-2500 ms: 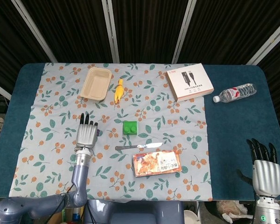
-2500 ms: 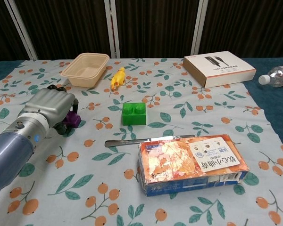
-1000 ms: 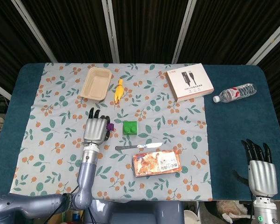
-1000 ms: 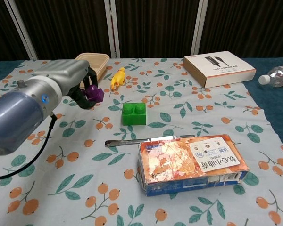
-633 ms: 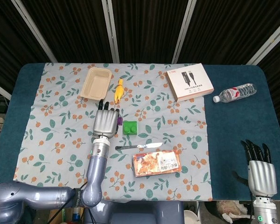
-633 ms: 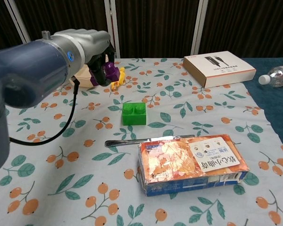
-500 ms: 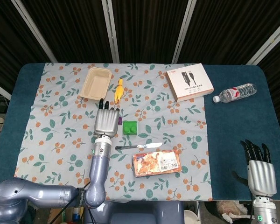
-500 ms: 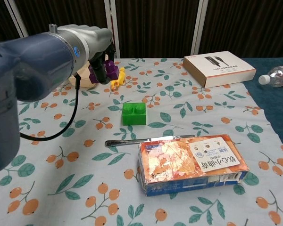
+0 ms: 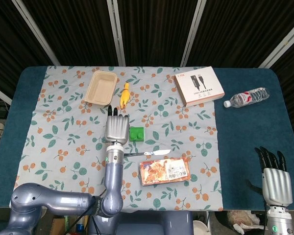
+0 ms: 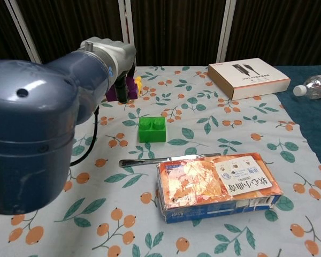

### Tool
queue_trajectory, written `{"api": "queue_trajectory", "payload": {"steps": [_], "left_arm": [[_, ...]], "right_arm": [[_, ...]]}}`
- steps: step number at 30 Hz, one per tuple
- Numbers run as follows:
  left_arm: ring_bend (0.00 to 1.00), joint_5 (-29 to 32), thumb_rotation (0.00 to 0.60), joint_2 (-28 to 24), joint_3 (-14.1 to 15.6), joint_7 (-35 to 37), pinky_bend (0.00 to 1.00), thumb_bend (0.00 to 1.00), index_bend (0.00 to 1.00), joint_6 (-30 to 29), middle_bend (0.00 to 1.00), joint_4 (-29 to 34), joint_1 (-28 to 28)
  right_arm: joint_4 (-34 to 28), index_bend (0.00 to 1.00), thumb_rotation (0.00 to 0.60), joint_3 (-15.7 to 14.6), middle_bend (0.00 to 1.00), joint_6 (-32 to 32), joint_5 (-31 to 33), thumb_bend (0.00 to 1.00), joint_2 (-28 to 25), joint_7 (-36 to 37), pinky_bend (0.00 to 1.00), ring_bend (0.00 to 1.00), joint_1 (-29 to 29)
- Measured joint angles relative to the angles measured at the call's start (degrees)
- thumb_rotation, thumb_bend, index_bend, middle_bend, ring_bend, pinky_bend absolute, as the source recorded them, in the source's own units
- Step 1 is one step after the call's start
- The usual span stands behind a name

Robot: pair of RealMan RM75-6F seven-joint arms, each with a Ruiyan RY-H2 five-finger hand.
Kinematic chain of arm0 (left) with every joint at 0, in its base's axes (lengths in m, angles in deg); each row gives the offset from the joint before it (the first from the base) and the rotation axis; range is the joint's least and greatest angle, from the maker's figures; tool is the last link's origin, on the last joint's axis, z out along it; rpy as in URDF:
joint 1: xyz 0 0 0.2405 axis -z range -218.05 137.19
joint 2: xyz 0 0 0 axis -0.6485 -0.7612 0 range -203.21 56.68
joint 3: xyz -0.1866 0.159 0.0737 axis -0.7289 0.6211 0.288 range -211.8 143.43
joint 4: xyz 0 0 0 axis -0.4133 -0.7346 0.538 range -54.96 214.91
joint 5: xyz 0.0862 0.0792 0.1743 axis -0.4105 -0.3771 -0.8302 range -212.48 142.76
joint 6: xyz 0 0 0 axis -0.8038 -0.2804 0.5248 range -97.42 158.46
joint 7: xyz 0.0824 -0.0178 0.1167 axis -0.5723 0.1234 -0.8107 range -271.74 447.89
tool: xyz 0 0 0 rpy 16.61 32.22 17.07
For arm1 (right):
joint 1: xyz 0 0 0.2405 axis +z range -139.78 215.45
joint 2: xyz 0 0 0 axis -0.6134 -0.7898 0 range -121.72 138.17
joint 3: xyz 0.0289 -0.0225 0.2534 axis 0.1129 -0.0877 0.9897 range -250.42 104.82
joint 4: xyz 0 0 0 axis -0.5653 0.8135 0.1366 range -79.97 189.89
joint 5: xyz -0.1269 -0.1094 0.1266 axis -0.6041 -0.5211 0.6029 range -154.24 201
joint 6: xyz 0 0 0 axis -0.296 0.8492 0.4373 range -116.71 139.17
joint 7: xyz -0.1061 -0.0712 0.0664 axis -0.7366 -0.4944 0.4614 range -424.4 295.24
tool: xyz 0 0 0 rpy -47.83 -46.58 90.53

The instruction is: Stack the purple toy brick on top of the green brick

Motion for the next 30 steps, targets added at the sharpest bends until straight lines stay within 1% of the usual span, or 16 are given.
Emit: {"api": "queue_trajectory", "payload": {"steps": [6,16,25,30], "left_arm": [[0.13,0.6,0.6,2.6,-0.1,0.3,0.05,0.4,0.5,1.0,0.43,-5.3,2.9],[0.13,-0.2,0.6,8.2,1.4,3.8,0.05,0.4,0.49,4.8,0.43,-13.7,6.8],[0.13,-0.5,0.6,12.4,1.0,4.4,0.05,0.39,0.49,6.1,0.43,-19.0,10.2],[0.13,-0.6,0.6,13.2,0.7,4.4,0.05,0.39,0.49,5.9,0.43,-20.5,10.7]], "right_arm": [[0.4,0.14,0.6,0.1,0.14,-0.8,0.3,0.15,-0.2,1.2,0.01,0.15,0.3],[0.4,0.14,0.6,-0.2,0.14,-0.9,-0.6,0.15,-0.3,1.7,0.01,0.15,0.6],[0.6,0.14,0.6,-0.4,0.14,-0.7,-0.9,0.15,-0.6,3.0,0.01,0.15,0.4],[0.7,0.14,0.6,-0.5,0.14,-0.6,-1.1,0.15,-0.8,3.3,0.01,0.15,0.3]]}}
